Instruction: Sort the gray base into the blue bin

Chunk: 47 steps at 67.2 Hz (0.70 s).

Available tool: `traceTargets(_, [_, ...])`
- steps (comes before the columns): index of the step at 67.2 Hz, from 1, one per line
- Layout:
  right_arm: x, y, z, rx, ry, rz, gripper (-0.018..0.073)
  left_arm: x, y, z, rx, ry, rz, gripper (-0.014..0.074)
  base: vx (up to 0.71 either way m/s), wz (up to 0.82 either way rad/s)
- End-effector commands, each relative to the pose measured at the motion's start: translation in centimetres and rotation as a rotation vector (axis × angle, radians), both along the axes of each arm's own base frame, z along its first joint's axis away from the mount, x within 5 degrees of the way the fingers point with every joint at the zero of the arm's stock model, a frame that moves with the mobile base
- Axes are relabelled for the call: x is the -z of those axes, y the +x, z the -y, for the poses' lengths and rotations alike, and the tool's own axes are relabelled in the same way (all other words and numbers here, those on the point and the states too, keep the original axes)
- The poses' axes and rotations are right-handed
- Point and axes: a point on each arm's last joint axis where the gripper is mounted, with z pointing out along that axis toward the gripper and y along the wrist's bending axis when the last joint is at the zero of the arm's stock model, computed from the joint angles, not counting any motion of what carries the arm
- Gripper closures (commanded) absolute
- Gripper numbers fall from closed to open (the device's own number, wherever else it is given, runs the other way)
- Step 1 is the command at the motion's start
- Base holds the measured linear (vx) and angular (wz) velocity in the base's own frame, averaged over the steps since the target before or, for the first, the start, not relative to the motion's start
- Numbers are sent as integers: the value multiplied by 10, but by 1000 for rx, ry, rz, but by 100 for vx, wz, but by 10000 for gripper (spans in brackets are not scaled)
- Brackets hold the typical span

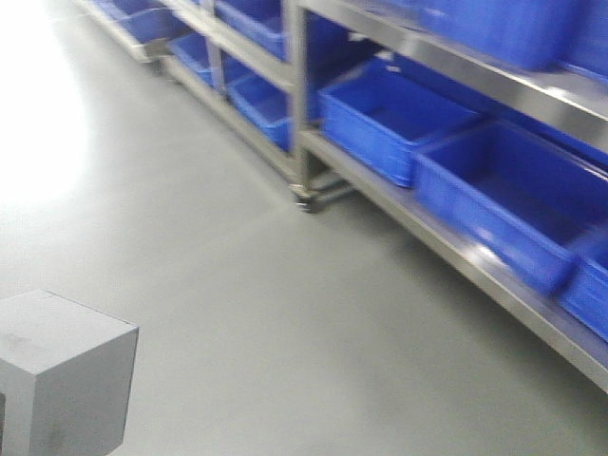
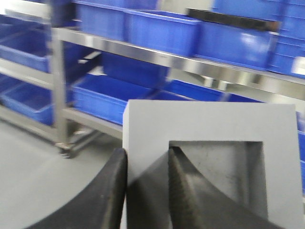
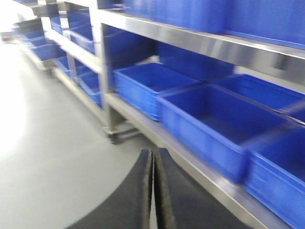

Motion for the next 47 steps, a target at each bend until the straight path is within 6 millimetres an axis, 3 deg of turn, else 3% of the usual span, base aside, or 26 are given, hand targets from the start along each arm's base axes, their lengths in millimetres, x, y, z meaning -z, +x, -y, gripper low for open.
traceTargets(1, [-6, 0, 0, 3, -18, 81, 564, -19, -2, 1, 23, -77, 109, 603, 23, 77])
traceTargets(47, [-6, 0, 0, 3, -18, 83, 564, -19, -2, 1, 23, -77, 109, 603, 23, 70])
